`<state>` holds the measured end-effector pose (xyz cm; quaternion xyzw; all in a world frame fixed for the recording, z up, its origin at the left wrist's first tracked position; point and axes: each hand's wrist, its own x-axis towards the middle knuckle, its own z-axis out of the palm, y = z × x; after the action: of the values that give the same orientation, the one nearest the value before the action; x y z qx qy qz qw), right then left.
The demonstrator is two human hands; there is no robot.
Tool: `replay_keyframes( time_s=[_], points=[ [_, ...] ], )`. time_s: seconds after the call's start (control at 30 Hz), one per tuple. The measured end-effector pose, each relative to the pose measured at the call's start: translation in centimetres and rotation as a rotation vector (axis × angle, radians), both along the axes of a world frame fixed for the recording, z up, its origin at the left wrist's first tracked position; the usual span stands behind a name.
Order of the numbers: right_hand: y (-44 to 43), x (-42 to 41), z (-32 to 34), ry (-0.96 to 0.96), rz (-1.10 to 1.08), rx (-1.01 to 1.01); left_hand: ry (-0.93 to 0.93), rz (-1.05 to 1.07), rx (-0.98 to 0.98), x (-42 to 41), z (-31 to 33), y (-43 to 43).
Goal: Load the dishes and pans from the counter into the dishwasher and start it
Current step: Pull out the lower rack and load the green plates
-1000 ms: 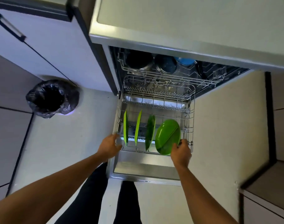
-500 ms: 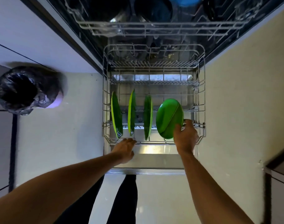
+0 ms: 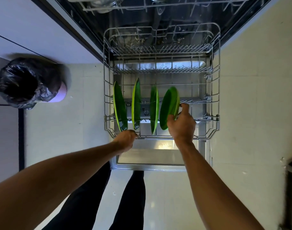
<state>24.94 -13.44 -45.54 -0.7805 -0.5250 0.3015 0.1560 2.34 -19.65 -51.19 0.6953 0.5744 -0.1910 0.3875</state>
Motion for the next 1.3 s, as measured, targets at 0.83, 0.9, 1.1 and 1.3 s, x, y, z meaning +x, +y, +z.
replay_keyframes(
  time_s=[0.83,0.9,1.1,1.3],
  points=[
    [4.3,3.3,2.5,-0.197,0.197,0.103,-0.006,-0.005,0.004,0.4,0.2,0.4],
    [3.5,3.7,2.0,-0.185,0.214,0.108,-0.006,-0.003,0.001,0.3,0.1,0.4],
    [1.8,2.1,0.1,-0.136,0.214,0.095,-0.002,-0.008,0.009,0.1,0.0,0.2],
    [1.2,1.1,-1.6,-0.062,0.248,0.003,-0.010,-0.016,0.016,0.1,-0.3,0.1]
  ],
)
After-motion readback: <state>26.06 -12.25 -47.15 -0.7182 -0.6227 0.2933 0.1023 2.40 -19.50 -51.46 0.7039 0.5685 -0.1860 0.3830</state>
